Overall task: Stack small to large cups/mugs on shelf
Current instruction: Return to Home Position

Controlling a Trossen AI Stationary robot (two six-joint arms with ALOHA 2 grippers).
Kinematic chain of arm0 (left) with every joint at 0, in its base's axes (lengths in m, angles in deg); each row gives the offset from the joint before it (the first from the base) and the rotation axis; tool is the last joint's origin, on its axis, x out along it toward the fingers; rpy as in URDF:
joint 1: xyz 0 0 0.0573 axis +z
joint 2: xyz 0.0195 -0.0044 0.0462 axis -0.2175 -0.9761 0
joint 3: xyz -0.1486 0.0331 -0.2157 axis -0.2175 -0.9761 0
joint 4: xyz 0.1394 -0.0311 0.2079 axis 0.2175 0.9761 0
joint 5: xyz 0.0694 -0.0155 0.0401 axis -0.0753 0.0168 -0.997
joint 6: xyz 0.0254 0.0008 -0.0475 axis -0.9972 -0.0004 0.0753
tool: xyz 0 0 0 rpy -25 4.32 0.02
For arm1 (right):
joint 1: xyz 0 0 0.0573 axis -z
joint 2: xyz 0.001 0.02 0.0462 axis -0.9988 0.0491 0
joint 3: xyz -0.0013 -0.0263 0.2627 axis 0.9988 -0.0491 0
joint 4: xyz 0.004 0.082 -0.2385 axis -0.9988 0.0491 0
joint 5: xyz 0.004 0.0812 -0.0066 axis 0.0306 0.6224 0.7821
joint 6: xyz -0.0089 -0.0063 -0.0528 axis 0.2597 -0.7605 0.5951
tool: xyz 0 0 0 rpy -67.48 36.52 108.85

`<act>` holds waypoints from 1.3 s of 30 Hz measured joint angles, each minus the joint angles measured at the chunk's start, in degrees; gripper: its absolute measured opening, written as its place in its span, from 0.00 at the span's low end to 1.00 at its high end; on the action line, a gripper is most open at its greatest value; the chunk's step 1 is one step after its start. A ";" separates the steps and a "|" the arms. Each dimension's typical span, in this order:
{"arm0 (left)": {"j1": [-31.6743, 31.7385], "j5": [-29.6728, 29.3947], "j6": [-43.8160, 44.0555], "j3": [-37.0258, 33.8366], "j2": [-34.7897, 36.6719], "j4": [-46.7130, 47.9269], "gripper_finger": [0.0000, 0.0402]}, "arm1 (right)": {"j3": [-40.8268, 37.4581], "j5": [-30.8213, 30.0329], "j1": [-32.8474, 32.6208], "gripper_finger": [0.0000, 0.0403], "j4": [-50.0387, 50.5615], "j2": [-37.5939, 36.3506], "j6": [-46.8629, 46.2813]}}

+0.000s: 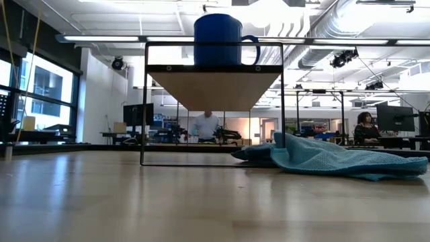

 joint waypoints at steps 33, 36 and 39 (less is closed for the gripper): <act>0.00 8.11 18.03 -1.60 13.92 1.67 0.34 | 0.07 5.42 0.00 0.29 6.97 -12.53 -10.92; 0.00 11.56 16.99 -5.65 15.48 0.27 0.34 | 0.09 7.28 -0.01 0.29 7.67 -11.94 -6.78; 0.00 11.82 17.09 -13.03 18.77 -3.01 0.34 | 0.09 8.03 -0.02 0.29 8.50 -10.80 -4.12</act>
